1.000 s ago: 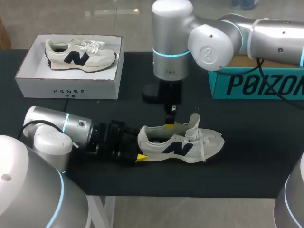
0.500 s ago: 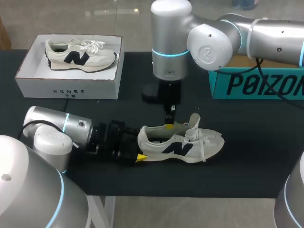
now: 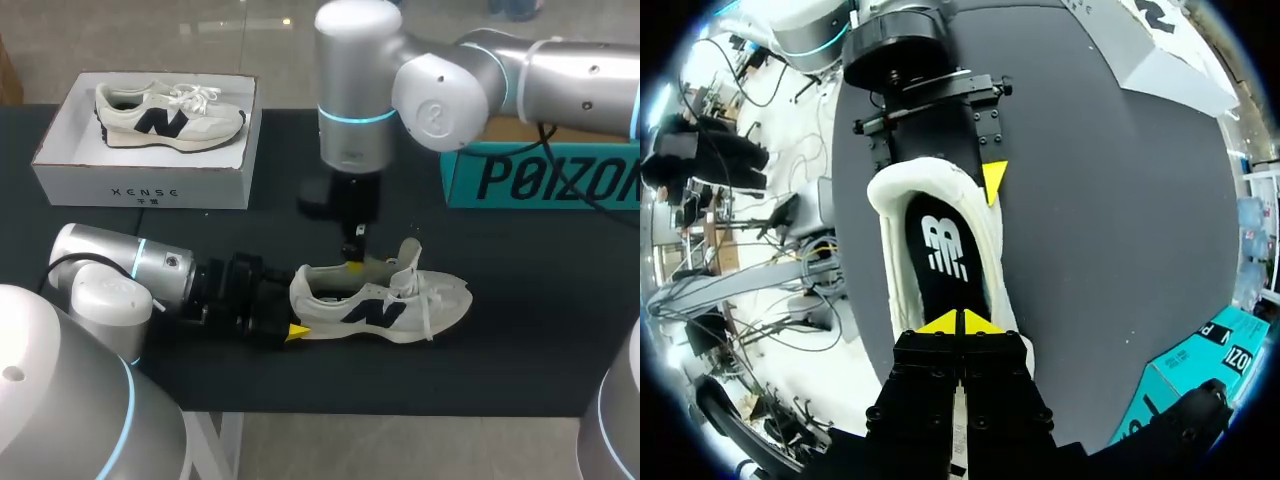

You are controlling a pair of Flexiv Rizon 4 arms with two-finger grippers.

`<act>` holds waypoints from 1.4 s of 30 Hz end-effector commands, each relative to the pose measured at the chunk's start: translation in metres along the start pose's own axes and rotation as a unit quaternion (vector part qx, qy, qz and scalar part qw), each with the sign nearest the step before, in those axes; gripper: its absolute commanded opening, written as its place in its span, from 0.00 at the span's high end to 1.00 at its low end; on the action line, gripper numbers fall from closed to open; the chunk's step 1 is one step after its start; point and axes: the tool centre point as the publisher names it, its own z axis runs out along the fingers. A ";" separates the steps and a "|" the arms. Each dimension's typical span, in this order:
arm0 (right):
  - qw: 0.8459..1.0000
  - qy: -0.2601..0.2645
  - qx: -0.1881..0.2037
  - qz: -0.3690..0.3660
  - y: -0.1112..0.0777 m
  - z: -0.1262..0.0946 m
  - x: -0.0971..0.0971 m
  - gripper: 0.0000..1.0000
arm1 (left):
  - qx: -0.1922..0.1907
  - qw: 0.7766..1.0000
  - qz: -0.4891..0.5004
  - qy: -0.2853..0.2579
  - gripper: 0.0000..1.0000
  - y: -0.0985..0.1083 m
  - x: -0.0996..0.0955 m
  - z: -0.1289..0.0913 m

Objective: Take the shoe out of the shoebox, open the shoe tongue, remove and reinsert the insole, then place the shoe into the shoebox

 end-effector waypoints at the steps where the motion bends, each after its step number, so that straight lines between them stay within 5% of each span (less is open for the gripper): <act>1: 0.999 -0.040 -0.004 0.022 0.000 0.003 0.015 1.00 | 0.000 1.000 0.000 -0.001 1.00 0.004 0.000 0.003; 9: 0.998 -0.056 -0.015 0.028 0.000 0.011 0.019 1.00 | 0.000 1.000 0.000 -0.001 1.00 0.004 0.000 0.003; 25: 0.998 -0.064 0.005 -0.003 -0.024 0.016 -0.003 1.00 | 0.000 1.000 0.000 -0.001 1.00 0.004 0.000 0.003; 42: 0.997 -0.070 -0.002 -0.010 -0.013 0.024 -0.010 1.00 | 0.000 1.000 0.000 -0.001 1.00 0.004 0.000 0.003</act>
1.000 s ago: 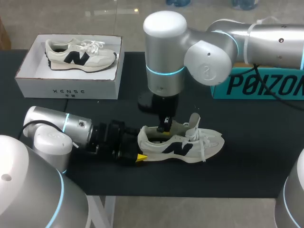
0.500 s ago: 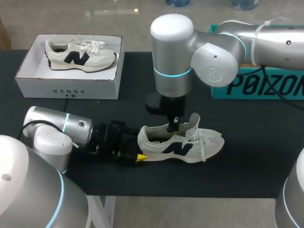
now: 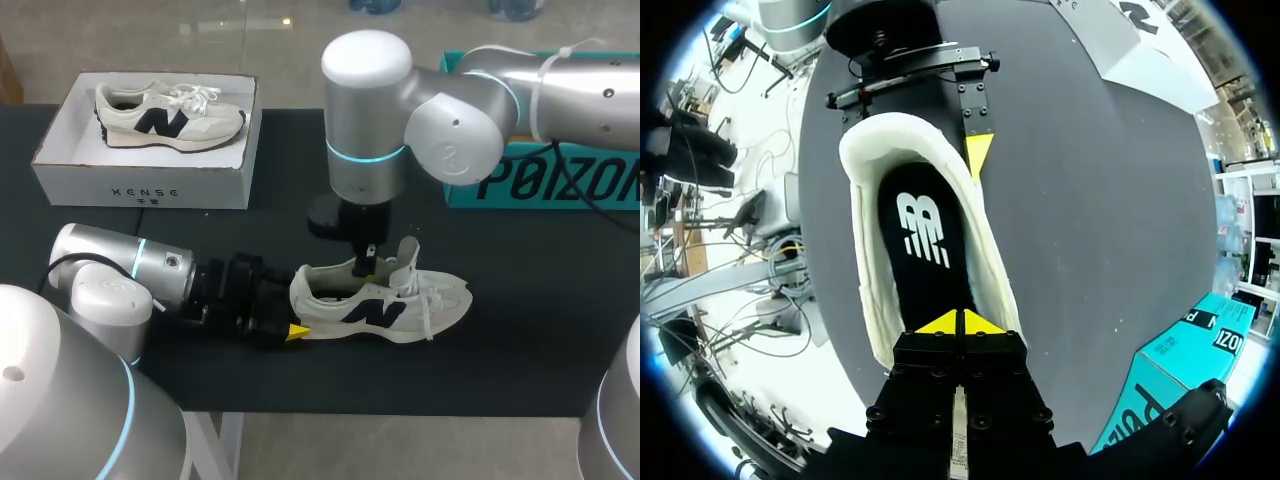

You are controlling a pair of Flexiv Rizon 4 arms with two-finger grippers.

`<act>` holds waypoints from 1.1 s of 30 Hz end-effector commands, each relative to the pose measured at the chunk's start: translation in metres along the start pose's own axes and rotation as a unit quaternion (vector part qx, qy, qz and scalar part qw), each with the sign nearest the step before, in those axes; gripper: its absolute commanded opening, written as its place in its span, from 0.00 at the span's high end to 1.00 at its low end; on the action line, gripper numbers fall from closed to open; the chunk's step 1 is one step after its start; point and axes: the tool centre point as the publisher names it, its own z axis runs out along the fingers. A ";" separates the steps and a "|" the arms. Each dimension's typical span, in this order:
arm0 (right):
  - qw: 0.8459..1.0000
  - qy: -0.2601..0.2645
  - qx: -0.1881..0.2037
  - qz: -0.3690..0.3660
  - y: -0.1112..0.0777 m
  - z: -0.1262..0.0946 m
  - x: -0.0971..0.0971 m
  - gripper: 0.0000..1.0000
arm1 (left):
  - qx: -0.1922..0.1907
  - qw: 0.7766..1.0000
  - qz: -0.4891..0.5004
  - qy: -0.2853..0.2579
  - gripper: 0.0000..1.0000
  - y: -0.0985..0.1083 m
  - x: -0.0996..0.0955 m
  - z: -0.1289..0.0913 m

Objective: Take the shoe out of the shoebox, open the shoe tongue, remove and reinsert the insole, then place the shoe into the shoebox

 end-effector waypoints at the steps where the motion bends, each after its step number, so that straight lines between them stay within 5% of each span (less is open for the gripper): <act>1: 1.000 0.001 0.000 -0.002 0.004 0.005 0.000 1.00 | 0.000 1.000 0.000 -0.001 1.00 0.004 0.000 0.003; 9: 1.000 0.004 -0.003 -0.003 0.006 0.007 0.003 0.70 | 0.000 1.000 0.000 -0.001 1.00 0.004 0.000 0.003; 22: 1.000 0.002 0.009 -0.001 0.008 0.010 0.001 0.67 | 0.000 1.000 0.000 -0.001 1.00 0.004 0.000 0.003; 33: 1.000 0.005 0.019 -0.005 0.020 0.055 -0.006 0.67 | 0.000 1.000 0.000 -0.001 1.00 0.004 0.000 0.003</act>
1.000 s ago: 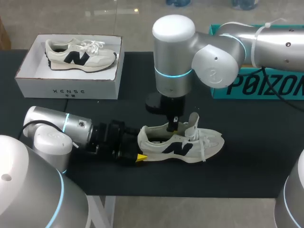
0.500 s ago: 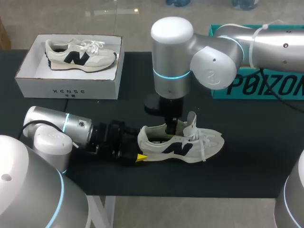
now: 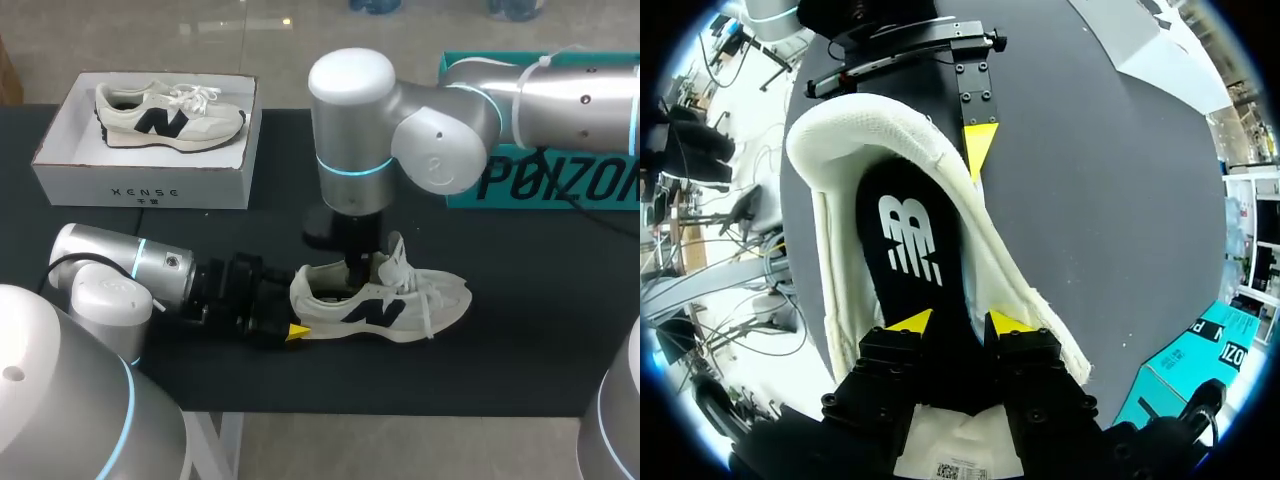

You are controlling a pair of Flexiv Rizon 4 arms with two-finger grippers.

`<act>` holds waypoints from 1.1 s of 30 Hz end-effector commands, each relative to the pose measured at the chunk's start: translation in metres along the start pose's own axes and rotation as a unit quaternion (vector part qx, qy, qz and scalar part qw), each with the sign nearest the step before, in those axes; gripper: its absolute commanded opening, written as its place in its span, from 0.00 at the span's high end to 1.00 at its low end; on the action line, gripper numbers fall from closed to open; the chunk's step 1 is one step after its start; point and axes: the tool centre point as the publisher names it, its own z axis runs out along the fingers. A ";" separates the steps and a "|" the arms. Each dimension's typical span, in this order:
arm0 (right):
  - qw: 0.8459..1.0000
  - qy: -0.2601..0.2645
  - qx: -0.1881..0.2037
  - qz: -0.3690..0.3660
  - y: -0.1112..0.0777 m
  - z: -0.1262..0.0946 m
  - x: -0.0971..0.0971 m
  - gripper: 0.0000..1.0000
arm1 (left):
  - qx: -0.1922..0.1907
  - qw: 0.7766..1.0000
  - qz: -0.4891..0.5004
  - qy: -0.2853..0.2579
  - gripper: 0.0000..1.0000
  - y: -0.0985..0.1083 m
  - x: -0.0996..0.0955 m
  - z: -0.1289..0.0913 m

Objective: Take the shoe out of the shoebox, open the shoe tongue, remove and reinsert the insole, then place the shoe into the shoebox

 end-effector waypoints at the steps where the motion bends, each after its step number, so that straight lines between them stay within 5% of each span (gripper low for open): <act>1: 1.000 0.004 0.004 0.002 0.014 0.029 -0.001 0.67 | 0.000 1.000 0.000 -0.001 1.00 0.004 0.000 0.003; 11: 1.000 0.029 0.004 -0.009 0.027 0.058 0.018 0.71 | 0.000 1.000 0.000 -0.001 1.00 0.004 0.000 0.003; 13: 0.999 0.036 0.004 -0.012 0.027 0.058 0.023 0.84 | 0.000 1.000 0.000 -0.001 1.00 0.004 0.000 0.003; 14: 0.999 0.042 0.002 -0.013 0.026 0.058 0.025 0.99 | 0.000 1.000 0.000 -0.001 1.00 0.004 0.000 0.003; 23: 0.998 0.065 -0.001 -0.016 0.015 0.056 0.030 1.00 | 0.000 1.000 0.000 -0.001 1.00 0.004 0.000 0.003; 33: 0.995 0.095 0.007 -0.016 -0.002 0.029 0.028 1.00 | 0.000 1.000 0.000 -0.001 1.00 0.004 0.000 0.003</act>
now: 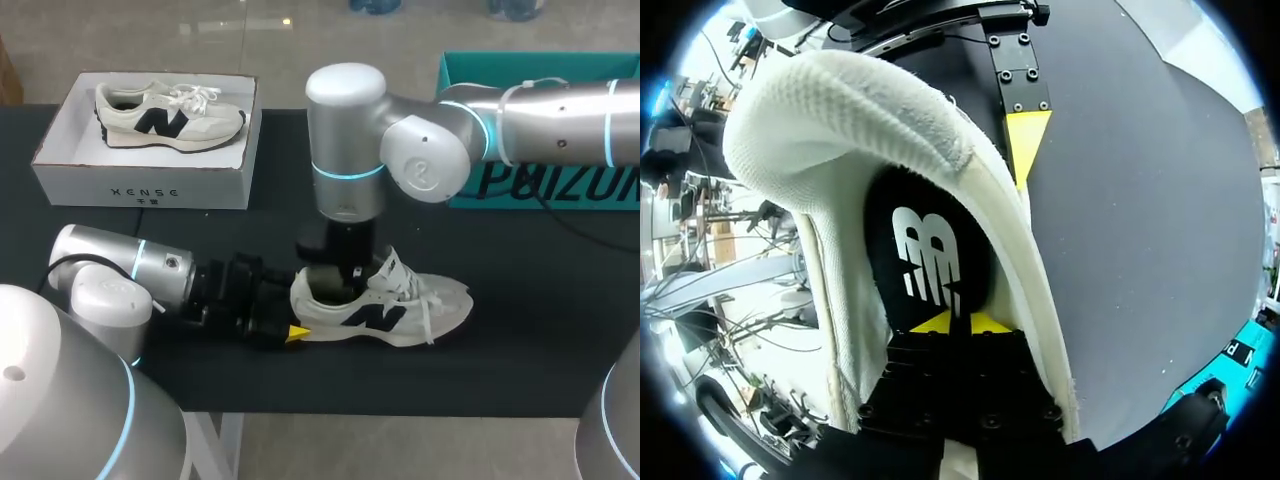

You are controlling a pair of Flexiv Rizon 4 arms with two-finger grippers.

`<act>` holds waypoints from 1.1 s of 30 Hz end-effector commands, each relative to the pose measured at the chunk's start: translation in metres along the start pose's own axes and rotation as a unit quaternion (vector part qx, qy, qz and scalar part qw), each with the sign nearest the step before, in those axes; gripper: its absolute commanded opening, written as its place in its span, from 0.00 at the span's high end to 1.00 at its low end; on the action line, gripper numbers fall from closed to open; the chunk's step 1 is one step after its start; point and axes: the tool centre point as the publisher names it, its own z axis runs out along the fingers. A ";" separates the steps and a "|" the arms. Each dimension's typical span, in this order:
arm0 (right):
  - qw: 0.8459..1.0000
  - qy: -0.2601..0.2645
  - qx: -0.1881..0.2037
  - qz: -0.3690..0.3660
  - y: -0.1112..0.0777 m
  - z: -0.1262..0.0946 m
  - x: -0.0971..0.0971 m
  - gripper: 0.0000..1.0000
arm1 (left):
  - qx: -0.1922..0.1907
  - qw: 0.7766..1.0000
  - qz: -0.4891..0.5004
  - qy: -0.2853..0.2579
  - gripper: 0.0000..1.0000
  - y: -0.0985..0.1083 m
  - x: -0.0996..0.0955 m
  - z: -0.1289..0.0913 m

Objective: Take the shoe out of the shoebox, open the shoe tongue, remove and reinsert the insole, then place the shoe into the shoebox

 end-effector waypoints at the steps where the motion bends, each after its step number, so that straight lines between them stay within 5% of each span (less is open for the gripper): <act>1: 1.000 0.012 0.003 -0.001 -0.011 0.002 0.006 1.00 | -0.001 1.000 0.000 -0.002 1.00 0.004 -0.002 0.003; 14: 1.000 -0.006 0.000 0.019 -0.026 -0.034 0.012 1.00 | -0.001 1.000 0.000 -0.002 1.00 0.004 -0.002 0.003; 33: 0.997 -0.052 -0.024 0.053 -0.039 -0.066 -0.012 1.00 | -0.001 1.000 0.000 -0.002 1.00 0.004 -0.002 0.003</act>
